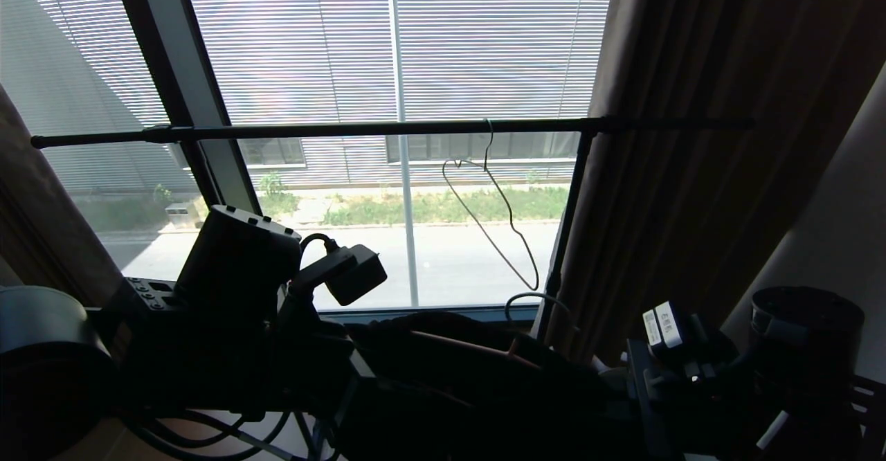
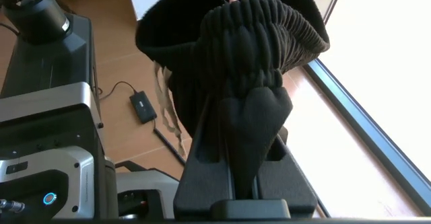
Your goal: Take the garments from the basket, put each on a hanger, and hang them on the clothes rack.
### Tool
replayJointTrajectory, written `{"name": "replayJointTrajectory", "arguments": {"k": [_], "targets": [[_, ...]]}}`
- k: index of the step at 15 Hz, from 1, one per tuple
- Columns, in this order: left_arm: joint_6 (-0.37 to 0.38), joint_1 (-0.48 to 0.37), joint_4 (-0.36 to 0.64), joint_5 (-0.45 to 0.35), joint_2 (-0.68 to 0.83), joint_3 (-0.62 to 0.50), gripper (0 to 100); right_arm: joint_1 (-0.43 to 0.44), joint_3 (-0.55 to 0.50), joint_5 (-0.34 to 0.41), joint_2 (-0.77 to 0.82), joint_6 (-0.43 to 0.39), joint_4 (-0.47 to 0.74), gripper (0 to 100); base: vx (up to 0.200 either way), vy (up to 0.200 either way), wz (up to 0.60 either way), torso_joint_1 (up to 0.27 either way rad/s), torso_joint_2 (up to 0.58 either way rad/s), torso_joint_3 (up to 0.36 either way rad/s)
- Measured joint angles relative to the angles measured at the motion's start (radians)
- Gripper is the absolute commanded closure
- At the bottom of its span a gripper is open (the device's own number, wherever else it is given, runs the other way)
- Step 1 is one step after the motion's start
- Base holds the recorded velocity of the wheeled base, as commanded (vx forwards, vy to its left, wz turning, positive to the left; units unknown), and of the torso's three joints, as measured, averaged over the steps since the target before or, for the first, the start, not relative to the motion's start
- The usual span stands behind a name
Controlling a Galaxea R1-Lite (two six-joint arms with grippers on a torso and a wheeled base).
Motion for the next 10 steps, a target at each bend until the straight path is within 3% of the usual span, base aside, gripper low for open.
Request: {"name": "replayJointTrajectory", "arguments": {"k": [8,10], "targets": [[0.013,0.001,-0.014,0.003,-0.021,0.01,0,0.0,0.002,0.003,0.01,0.0,-0.001,100,0.0,0.0,0.0,0.0,0.0,0.0],[0.052,0.013,-0.047,0.004,-0.071,0.046,0,-0.004,0.006,0.053,0.012,0.0,-0.001,100,0.0,0.0,0.0,0.0,0.0,0.0]]}}
